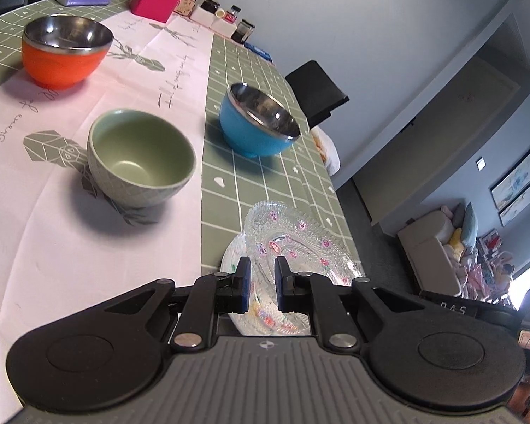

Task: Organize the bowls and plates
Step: 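Lower the glass plate onto the plate stack and open the left gripper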

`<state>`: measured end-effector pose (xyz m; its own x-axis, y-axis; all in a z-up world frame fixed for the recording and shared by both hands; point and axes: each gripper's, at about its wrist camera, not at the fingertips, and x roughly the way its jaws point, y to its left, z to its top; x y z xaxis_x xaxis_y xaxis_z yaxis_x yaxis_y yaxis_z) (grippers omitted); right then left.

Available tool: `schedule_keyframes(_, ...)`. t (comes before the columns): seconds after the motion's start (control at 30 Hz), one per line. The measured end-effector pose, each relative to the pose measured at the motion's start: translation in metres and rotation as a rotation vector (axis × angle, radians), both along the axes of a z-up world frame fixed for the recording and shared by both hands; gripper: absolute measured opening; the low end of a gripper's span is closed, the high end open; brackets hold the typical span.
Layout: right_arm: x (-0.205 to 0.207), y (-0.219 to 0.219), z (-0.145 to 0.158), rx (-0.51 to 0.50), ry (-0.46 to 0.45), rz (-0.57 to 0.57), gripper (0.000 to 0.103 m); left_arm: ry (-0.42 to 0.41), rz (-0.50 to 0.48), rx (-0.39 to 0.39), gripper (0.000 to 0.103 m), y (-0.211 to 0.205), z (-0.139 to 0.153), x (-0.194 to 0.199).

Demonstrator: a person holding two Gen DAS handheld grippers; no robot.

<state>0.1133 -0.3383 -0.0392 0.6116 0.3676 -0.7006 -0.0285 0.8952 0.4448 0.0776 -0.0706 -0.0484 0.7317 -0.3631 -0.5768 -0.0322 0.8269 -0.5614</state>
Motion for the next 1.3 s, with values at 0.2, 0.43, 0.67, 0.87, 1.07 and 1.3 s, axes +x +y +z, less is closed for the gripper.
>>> schedule_keyframes(0.2,0.002,0.006,-0.008,-0.057,0.033,0.009,0.008,0.037,-0.013,0.012,0.014,0.000,-0.014,0.002)
schedule_keyframes(0.43,0.003,0.006,-0.016,-0.077,0.078,0.012,0.008,0.062,-0.040,0.050,0.015,-0.004,-0.017,0.008)
schedule_keyframes(0.67,0.004,0.013,-0.016,-0.139,0.077,0.014,0.008,0.070,-0.089,0.125,0.016,-0.011,-0.016,0.017)
schedule_keyframes(0.87,0.003,0.013,-0.016,-0.142,0.076,0.014,0.008,0.077,-0.108,0.162,0.018,-0.013,-0.020,0.023)
schedule_keyframes(1.07,0.004,0.012,-0.016,-0.148,0.075,0.001,0.008,0.083,-0.129,0.189,0.019,-0.017,-0.019,0.026)
schedule_keyframes(1.3,0.003,0.013,-0.012,-0.153,0.045,-0.006,0.008,0.054,-0.167,0.260,0.022,-0.025,-0.018,0.025)
